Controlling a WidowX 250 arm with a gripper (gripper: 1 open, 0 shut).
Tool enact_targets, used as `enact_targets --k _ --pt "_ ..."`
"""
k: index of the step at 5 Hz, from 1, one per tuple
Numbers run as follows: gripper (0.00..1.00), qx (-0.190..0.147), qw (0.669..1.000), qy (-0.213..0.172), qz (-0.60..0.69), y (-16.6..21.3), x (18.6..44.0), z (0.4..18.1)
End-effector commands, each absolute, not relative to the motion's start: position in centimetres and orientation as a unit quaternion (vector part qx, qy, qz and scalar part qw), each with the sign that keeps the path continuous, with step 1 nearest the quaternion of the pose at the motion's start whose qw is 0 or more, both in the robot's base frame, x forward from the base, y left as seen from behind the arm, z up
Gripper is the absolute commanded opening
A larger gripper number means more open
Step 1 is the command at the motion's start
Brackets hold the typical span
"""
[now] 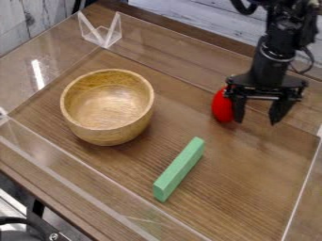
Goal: Move the red fruit to the left side of the table
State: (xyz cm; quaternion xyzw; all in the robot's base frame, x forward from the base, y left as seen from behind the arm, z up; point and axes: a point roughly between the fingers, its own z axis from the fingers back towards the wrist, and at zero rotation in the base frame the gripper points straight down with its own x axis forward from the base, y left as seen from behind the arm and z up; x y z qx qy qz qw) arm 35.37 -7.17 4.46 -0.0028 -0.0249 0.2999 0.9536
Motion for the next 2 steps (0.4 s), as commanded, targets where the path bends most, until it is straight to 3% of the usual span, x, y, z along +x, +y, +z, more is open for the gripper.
enact_targets --k 1,2 --pt "1.00 -0.024 0.948 -0.070 0.309 -5.7 37.2 7.7" --pt "1.00 -0.023 0.936 -0.073 0.345 -3.9 37.7 7.5"
